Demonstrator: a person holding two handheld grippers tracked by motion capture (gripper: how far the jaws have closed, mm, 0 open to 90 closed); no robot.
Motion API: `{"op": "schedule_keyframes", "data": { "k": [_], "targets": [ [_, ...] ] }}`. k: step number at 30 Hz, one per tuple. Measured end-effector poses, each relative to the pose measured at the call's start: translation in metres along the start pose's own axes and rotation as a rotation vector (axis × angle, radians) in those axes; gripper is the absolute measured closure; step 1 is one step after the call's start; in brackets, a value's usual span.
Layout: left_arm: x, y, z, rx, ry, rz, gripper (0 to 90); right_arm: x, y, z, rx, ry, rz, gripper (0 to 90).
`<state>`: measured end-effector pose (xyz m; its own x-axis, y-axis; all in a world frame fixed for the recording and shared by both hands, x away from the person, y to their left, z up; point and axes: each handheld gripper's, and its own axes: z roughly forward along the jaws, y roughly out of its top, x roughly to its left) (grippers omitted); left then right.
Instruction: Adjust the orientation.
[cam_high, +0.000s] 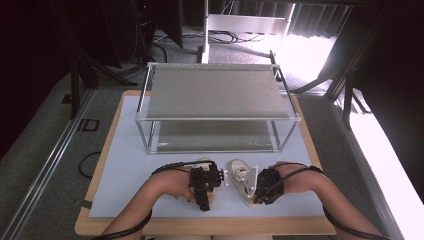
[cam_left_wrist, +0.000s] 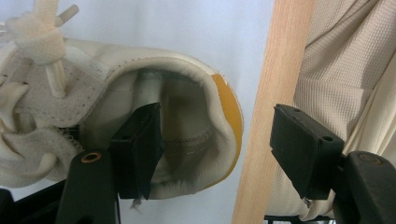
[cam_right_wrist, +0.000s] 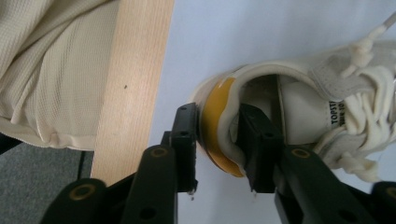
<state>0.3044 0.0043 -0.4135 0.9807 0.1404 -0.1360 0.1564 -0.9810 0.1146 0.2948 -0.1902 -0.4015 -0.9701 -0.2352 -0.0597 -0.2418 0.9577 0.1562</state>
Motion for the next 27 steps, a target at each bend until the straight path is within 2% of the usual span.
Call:
{"op": "schedule_keyframes", "data": {
  "k": [3,6,8,10,13,16,19,24,27],
  "targets": [
    [-0.001,0.0,-0.001,-0.003,-0.002,-0.002,33.6,-0.002,0.003,-0.005,-0.034,-0.032,0.014,72.8],
    [-0.001,0.0,-0.002,-0.005,0.002,-0.001,33.7,-0.007,0.001,-0.009,-0.023,-0.081,0.057,74.0],
    [-0.001,0.001,-0.002,-0.006,0.007,-0.001,33.7,-0.008,-0.003,-0.01,-0.032,-0.095,0.064,74.3],
    [-0.001,0.002,0.0,-0.01,0.003,-0.001,33.7,-0.007,-0.004,-0.01,-0.056,-0.079,0.08,74.1],
    [-0.001,0.003,0.002,-0.007,0.001,-0.001,33.9,-0.004,-0.005,-0.006,-0.08,-0.035,0.067,73.5],
    [-0.001,0.004,0.003,-0.009,0.002,0.0,35.5,-0.004,-0.007,-0.001,-0.091,-0.032,0.064,71.8],
    [0.0,0.005,0.003,-0.005,0.004,-0.001,39.6,-0.004,-0.009,-0.004,-0.096,-0.059,0.096,62.1],
    [0.0,0.008,0.006,-0.003,0.006,-0.009,42.3,-0.005,-0.005,-0.008,-0.089,-0.056,0.097,62.1],
    [0.001,0.009,0.009,0.006,0.014,-0.001,47.4,-0.006,-0.002,-0.004,-0.059,-0.046,0.095,63.4]
  ]
}}
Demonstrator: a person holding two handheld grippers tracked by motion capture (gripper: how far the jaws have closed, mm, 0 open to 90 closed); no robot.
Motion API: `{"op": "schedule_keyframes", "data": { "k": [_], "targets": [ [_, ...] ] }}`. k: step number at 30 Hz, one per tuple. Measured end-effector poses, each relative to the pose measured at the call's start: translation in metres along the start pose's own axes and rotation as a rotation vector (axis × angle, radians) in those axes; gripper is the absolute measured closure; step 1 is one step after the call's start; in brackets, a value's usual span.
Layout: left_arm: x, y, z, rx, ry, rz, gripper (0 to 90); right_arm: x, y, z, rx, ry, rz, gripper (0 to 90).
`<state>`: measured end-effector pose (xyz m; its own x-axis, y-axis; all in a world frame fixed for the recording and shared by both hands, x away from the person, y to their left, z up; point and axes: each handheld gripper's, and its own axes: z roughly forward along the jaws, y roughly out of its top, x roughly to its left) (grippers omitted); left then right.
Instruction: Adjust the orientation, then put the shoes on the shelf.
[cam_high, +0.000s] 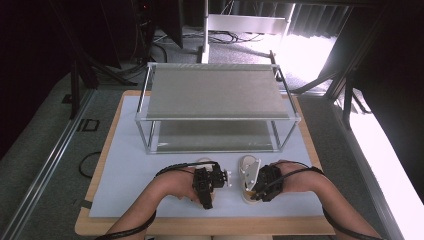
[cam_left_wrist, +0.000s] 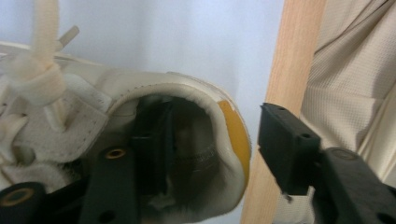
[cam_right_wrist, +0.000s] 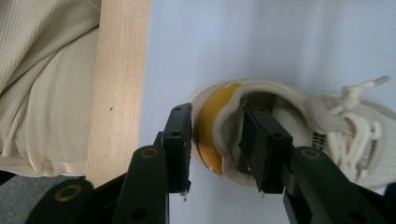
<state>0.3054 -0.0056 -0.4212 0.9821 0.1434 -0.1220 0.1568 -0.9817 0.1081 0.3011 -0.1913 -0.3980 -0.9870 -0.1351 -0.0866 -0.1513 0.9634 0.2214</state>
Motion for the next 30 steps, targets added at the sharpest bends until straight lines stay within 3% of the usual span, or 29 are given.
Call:
{"op": "schedule_keyframes", "data": {
  "k": [4,5,6,8,11,14,16,20,26,30],
  "targets": [
    [0.001,0.0,0.001,-0.005,-0.001,-0.002,54.6,0.0,0.001,0.008,0.016,0.02,-0.008,67.2],
    [0.002,0.0,0.001,-0.01,-0.014,0.017,56.4,0.0,0.001,0.009,0.019,0.032,-0.004,69.7],
    [0.0,-0.001,0.0,-0.022,-0.036,0.034,63.2,0.001,0.001,0.009,0.021,0.032,-0.006,70.2],
    [-0.002,-0.001,-0.002,-0.025,-0.036,0.045,72.7,0.001,0.001,0.008,0.027,0.03,0.007,71.4],
    [-0.002,-0.002,-0.005,-0.024,-0.032,0.047,74.1,0.001,0.001,0.006,0.038,0.032,0.02,72.0],
    [-0.001,-0.006,-0.011,-0.059,-0.03,0.028,74.1,-0.001,-0.001,0.004,0.03,0.01,0.038,72.1],
    [0.0,-0.008,-0.015,-0.081,-0.022,0.042,74.5,-0.002,-0.002,0.001,0.021,-0.004,0.048,73.1],
    [0.0,-0.008,-0.025,-0.107,0.017,0.054,76.0,-0.007,-0.003,-0.006,0.015,-0.025,0.04,73.8],
    [0.015,-0.01,-0.032,-0.149,0.06,0.054,77.7,-0.018,0.0,-0.016,-0.016,-0.082,0.03,74.1],
    [0.031,-0.013,-0.036,-0.205,0.088,0.053,78.0,-0.032,0.003,-0.021,-0.071,-0.143,0.029,74.1]
  ]
}}
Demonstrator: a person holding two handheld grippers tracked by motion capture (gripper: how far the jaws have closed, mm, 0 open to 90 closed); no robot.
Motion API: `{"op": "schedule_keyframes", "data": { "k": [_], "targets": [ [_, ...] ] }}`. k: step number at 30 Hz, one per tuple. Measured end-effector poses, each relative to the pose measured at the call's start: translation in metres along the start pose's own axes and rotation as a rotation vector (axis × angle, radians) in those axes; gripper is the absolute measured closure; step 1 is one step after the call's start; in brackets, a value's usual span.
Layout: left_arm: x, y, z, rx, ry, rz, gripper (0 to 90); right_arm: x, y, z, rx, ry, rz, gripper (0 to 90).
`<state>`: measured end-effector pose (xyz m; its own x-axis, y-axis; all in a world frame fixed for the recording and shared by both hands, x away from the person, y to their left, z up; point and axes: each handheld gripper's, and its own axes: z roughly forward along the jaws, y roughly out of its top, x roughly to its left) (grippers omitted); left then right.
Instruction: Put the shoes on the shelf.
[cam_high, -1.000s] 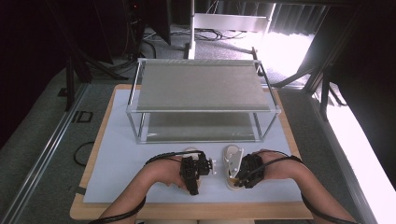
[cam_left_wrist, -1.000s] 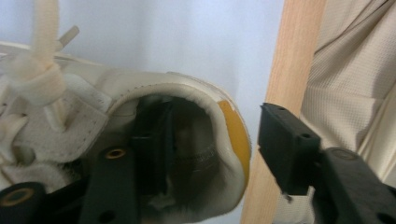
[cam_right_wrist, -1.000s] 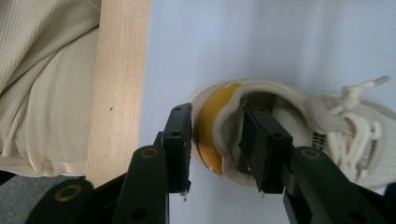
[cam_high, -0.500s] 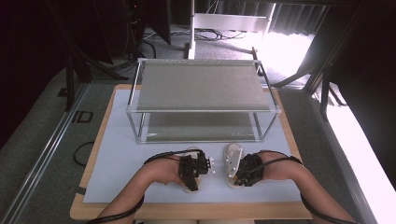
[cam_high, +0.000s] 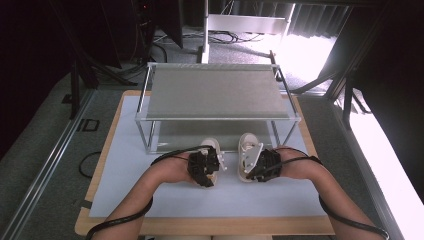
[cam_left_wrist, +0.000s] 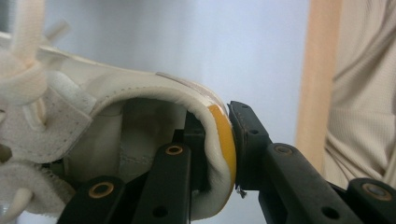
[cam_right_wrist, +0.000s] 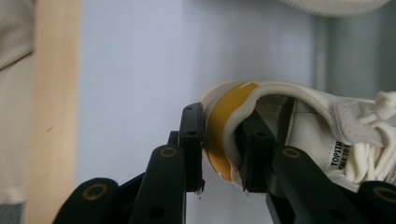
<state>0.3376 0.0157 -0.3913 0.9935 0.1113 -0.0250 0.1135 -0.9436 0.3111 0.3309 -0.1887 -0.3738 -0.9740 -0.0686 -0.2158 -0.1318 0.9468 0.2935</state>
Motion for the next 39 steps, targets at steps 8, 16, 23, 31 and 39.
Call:
{"op": "schedule_keyframes", "data": {
  "k": [8,16,23,31,39],
  "targets": [
    [0.034,0.001,0.001,-0.083,0.038,0.017,78.5,-0.023,0.008,0.007,-0.024,-0.015,-0.071,74.4],
    [0.063,0.002,0.01,-0.097,0.035,-0.038,78.5,-0.046,0.016,0.031,0.005,-0.018,-0.122,74.3],
    [0.074,0.005,0.02,-0.107,0.036,-0.002,78.4,-0.067,0.02,0.047,0.008,-0.006,-0.144,74.0],
    [0.08,0.008,0.027,-0.11,0.044,-0.018,77.7,-0.075,0.017,0.054,-0.033,-0.022,-0.094,69.8],
    [0.075,0.012,0.024,-0.153,0.215,-0.132,46.8,-0.07,0.012,0.048,-0.087,-0.133,0.014,51.0]
  ]
}}
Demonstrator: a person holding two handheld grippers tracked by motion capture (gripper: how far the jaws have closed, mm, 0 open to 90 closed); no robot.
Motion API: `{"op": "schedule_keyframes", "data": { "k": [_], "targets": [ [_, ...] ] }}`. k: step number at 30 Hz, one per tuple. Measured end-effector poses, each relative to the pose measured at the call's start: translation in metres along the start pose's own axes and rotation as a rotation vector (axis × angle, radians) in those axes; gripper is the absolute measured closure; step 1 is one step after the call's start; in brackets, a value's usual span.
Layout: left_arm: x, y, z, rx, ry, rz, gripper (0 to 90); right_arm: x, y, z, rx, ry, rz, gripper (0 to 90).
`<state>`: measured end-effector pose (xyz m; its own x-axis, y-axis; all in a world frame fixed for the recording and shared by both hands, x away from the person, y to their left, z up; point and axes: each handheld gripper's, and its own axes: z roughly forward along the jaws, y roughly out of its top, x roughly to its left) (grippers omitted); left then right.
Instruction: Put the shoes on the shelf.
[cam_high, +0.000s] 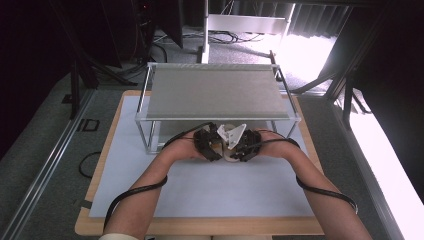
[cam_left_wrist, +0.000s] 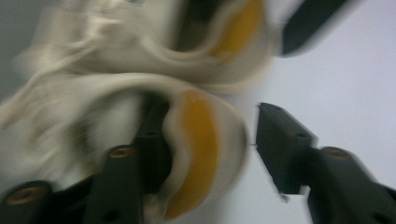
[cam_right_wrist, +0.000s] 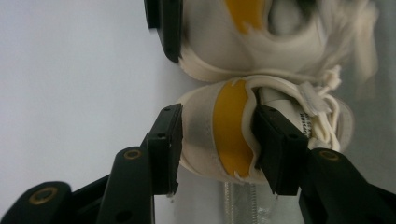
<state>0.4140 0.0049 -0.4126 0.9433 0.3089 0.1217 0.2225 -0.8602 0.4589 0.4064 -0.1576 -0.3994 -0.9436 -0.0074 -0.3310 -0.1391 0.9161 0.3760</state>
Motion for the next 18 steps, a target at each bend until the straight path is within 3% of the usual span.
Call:
{"op": "schedule_keyframes", "data": {
  "k": [2,3,4,5,6,9,10,11,13,15,18],
  "targets": [
    [0.0,0.001,-0.001,0.005,-0.004,-0.014,46.7,0.002,-0.001,-0.003,-0.005,-0.015,0.013,50.4],
    [-0.002,0.001,-0.003,-0.002,0.017,-0.009,46.7,0.006,-0.002,-0.011,-0.051,-0.054,0.036,50.2],
    [-0.003,0.001,-0.005,-0.008,0.027,-0.015,46.7,0.006,-0.002,-0.011,-0.051,-0.054,0.036,50.2],
    [-0.004,0.0,-0.008,-0.024,0.031,-0.031,46.7,0.01,-0.004,-0.019,-0.107,-0.079,0.091,52.1],
    [-0.007,-0.002,-0.013,-0.052,0.071,-0.041,46.7,0.012,-0.005,-0.022,-0.123,-0.091,0.098,53.6],
    [-0.01,-0.005,-0.02,-0.082,0.086,-0.062,46.8,0.018,-0.007,-0.029,-0.183,-0.1,0.158,59.3],
    [-0.013,-0.006,-0.023,-0.096,0.101,-0.071,46.8,0.018,-0.007,-0.029,-0.183,-0.1,0.158,59.3],
    [-0.017,-0.007,-0.031,-0.119,0.129,-0.087,46.9,0.023,-0.008,-0.032,-0.209,-0.107,0.193,63.8],
    [-0.019,-0.008,-0.035,-0.137,0.143,-0.101,47.2,0.026,-0.009,-0.033,-0.216,-0.112,0.201,66.5],
    [-0.024,-0.01,-0.041,-0.171,0.124,-0.125,52.0,0.035,-0.011,-0.034,-0.242,-0.104,0.233,75.7],
    [-0.034,-0.013,-0.042,-0.166,0.111,-0.133,61.1,0.044,-0.014,-0.028,-0.227,-0.114,0.252,83.6]
  ]
}}
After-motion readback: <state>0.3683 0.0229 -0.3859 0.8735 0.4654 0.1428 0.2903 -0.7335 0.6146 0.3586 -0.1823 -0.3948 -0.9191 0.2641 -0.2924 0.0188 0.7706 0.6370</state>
